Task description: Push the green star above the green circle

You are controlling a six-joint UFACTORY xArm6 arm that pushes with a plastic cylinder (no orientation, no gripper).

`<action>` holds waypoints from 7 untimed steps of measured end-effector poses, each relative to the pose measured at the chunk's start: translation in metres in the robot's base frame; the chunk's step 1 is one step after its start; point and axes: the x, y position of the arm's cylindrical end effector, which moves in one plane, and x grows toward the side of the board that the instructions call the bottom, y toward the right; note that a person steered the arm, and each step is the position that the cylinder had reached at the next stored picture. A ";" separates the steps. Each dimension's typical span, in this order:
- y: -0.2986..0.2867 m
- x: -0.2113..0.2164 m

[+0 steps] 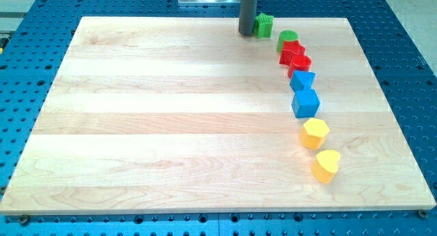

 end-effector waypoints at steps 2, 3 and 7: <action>0.050 -0.012; 0.079 -0.010; 0.025 -0.025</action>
